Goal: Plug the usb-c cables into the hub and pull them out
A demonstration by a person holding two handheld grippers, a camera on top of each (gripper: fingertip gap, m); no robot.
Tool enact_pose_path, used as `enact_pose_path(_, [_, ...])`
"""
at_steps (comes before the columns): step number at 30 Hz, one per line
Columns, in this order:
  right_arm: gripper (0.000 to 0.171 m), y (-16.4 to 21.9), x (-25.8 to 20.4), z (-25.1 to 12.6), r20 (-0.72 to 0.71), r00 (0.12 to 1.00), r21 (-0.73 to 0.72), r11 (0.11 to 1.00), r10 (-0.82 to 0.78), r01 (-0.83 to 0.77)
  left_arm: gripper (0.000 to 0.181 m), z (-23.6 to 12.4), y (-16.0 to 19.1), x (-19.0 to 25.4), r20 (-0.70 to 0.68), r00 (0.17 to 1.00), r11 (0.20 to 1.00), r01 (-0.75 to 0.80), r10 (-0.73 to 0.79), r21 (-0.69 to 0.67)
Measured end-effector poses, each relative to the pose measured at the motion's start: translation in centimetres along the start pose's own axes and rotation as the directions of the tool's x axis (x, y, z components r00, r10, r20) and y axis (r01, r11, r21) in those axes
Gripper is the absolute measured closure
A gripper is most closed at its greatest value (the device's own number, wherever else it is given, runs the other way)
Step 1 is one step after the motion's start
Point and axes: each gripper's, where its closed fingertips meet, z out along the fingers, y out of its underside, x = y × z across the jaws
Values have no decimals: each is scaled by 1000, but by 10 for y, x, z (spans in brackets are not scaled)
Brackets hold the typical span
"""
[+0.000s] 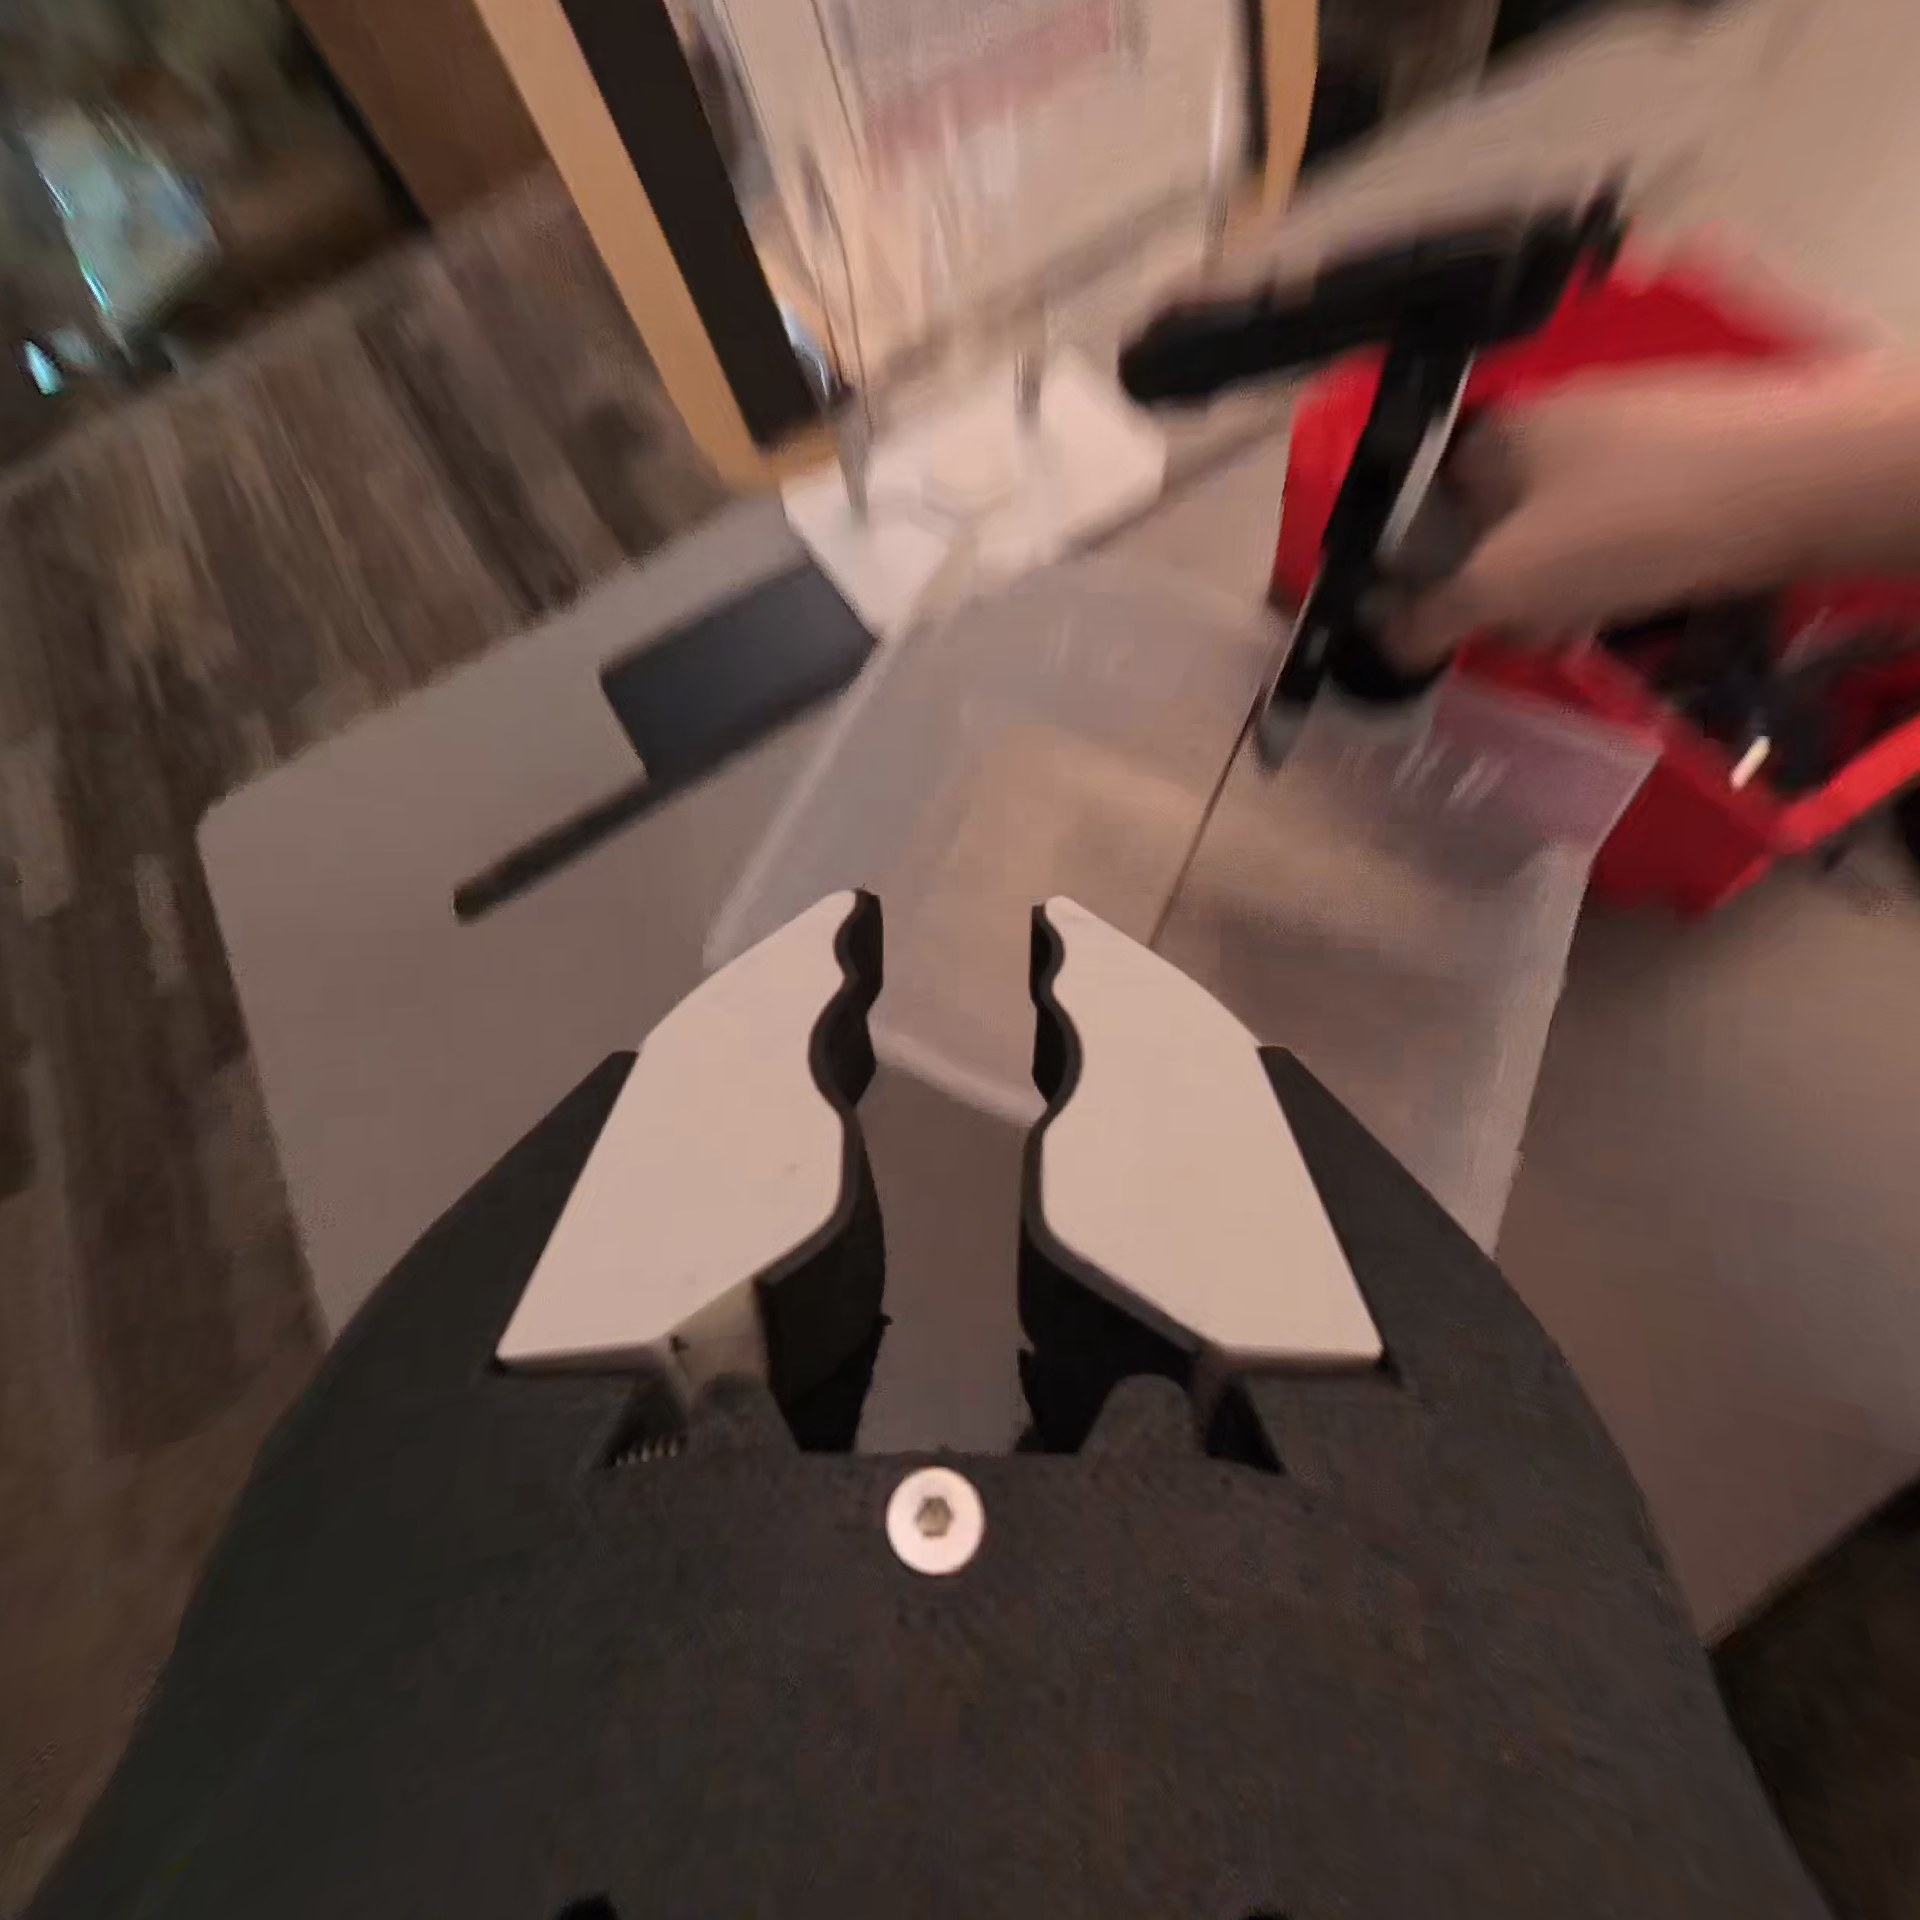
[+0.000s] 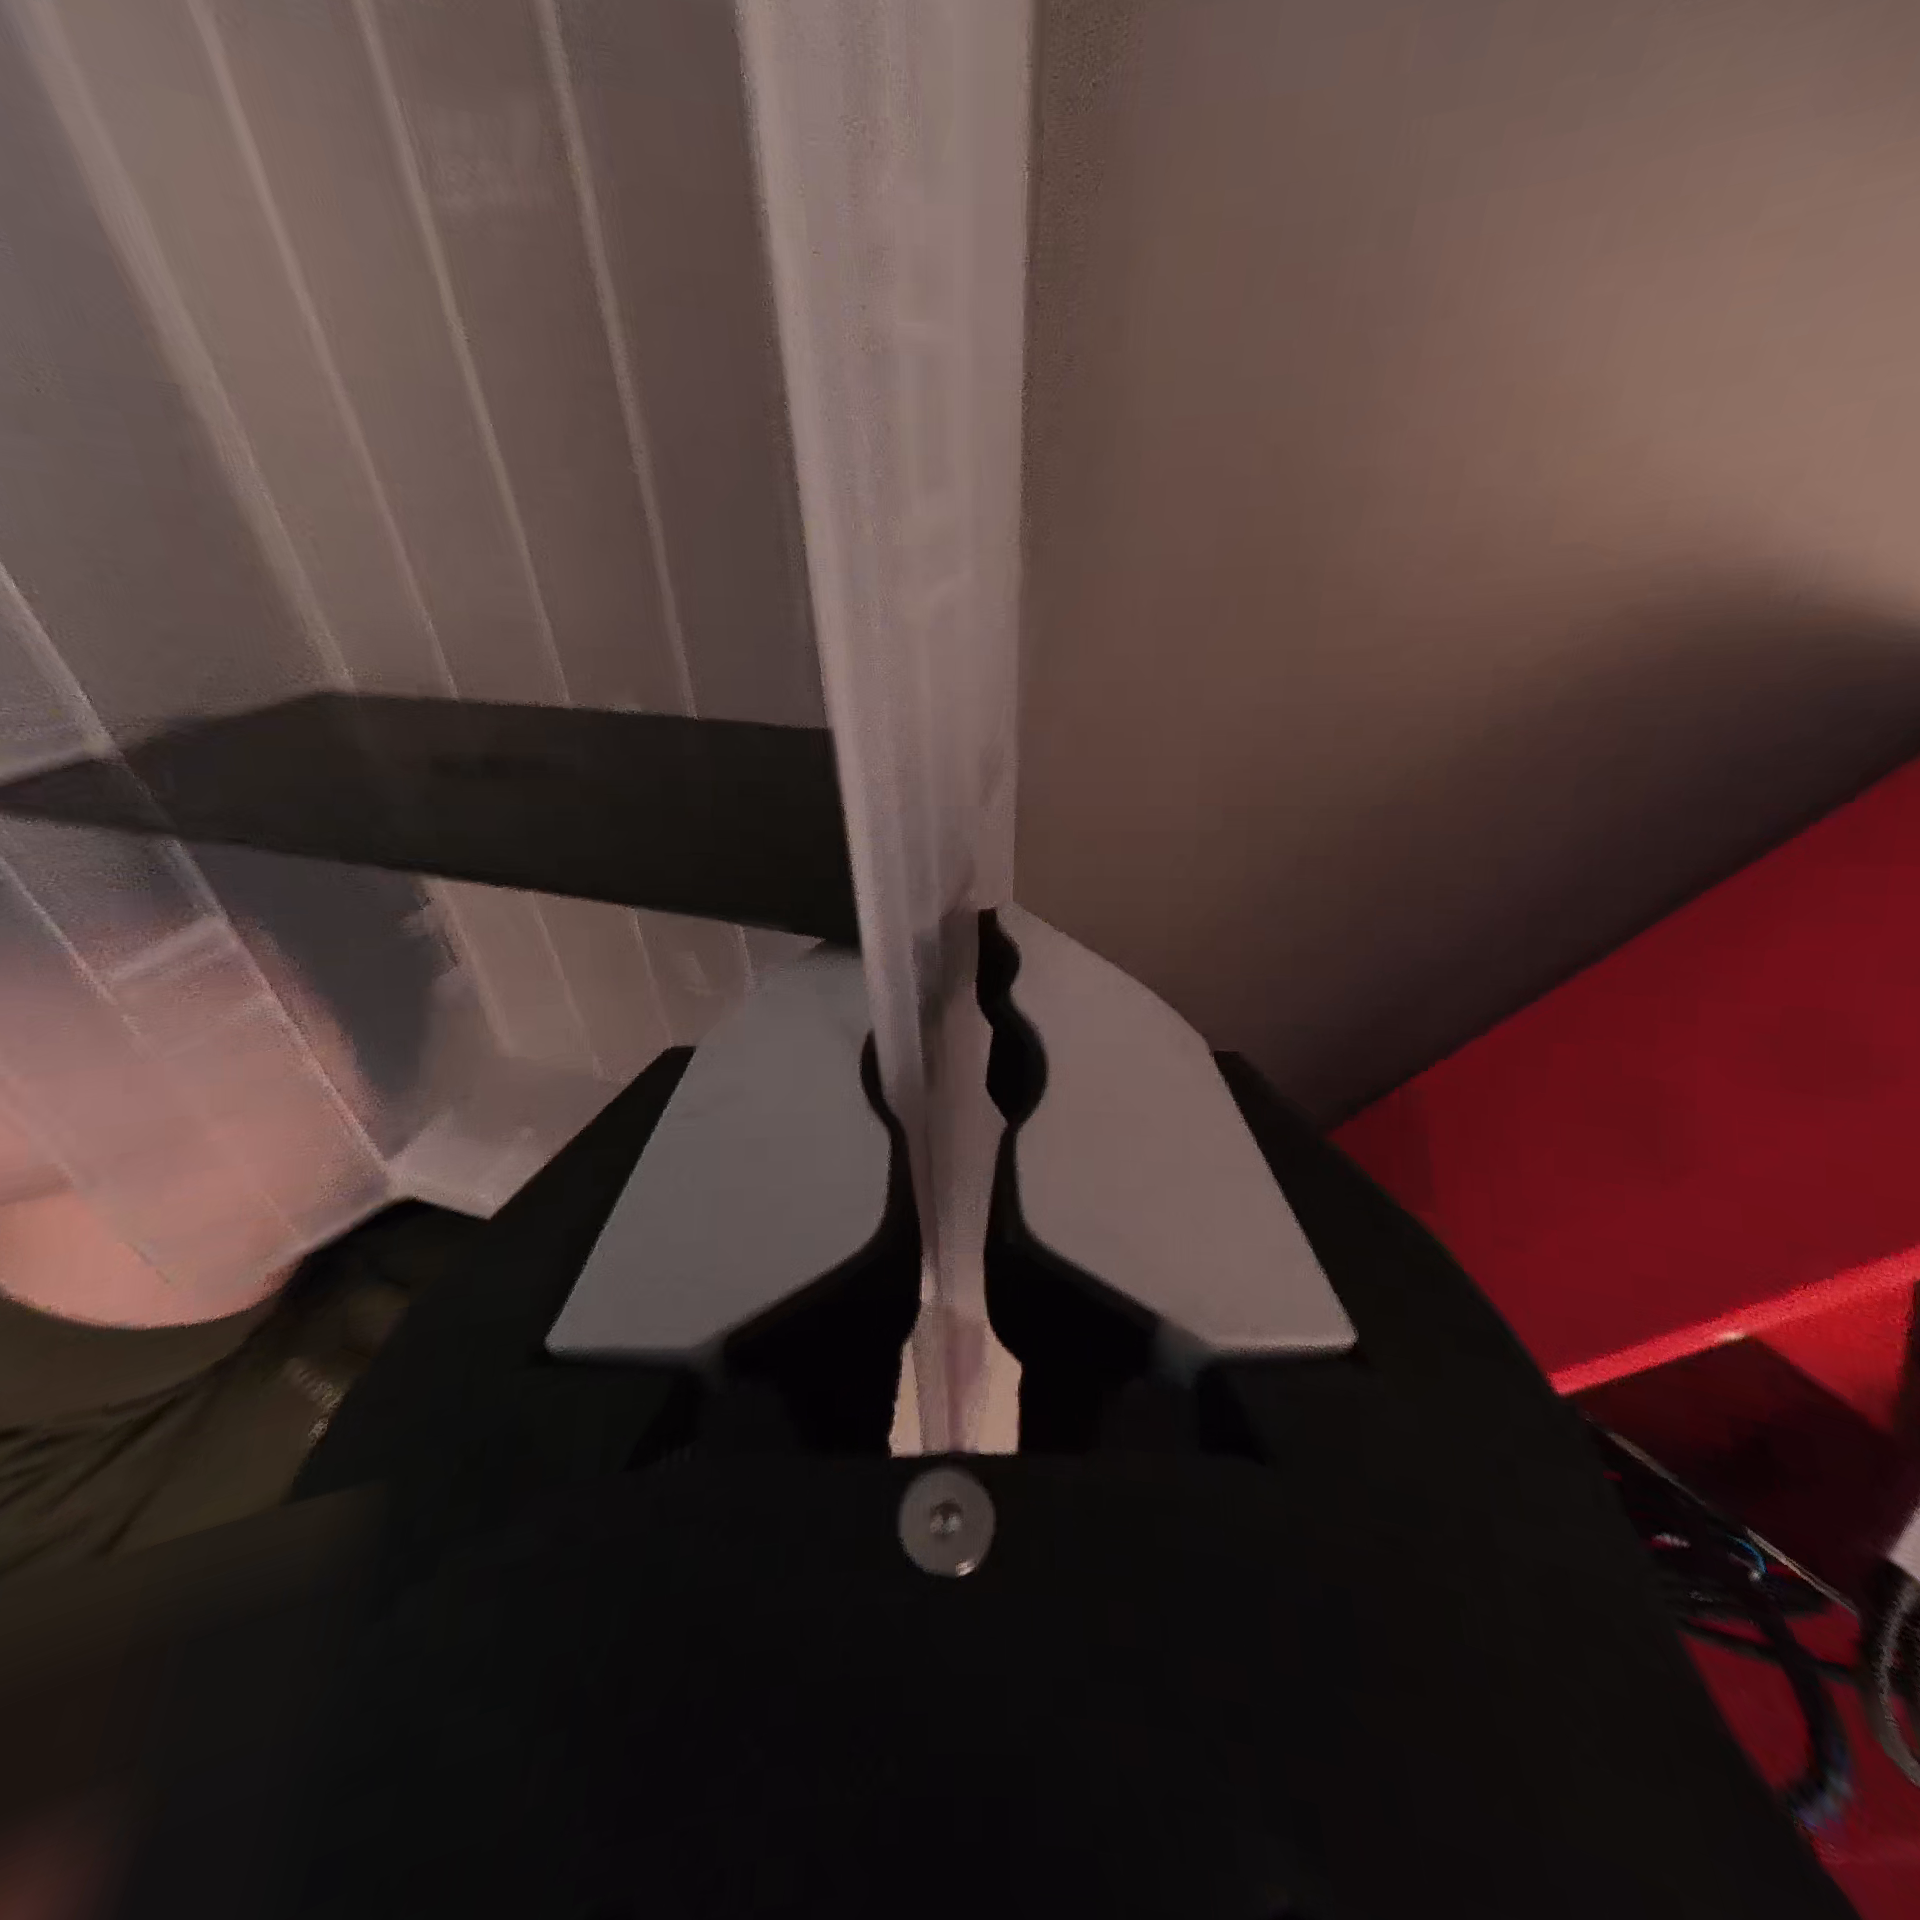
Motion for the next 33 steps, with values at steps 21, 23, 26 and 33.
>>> enact_pose_path(21, [162, 180, 237, -350, 56, 873, 631, 660, 484, -407, 126, 34, -49, -4, -654, 708, 863, 477, -267, 165])
enact_pose_path(23, [160, 225, 282, -336, 63, 813, 640, 602, 578, -478, 127, 78, -47, 12, -673, 665, 886, 462, -324, 29])
enact_pose_path(26, [159, 287, 334, -300, 90, 726, 619, 533, 681, -577, 135, 129, -59, 48, -742, 552, 869, 487, -381, -83])
enact_pose_path(33, [158, 384, 396, -208, 106, 574, 498, 457, 812, -737, 135, 224, -53, 162, -789, 372, 840, 447, -488, -309])
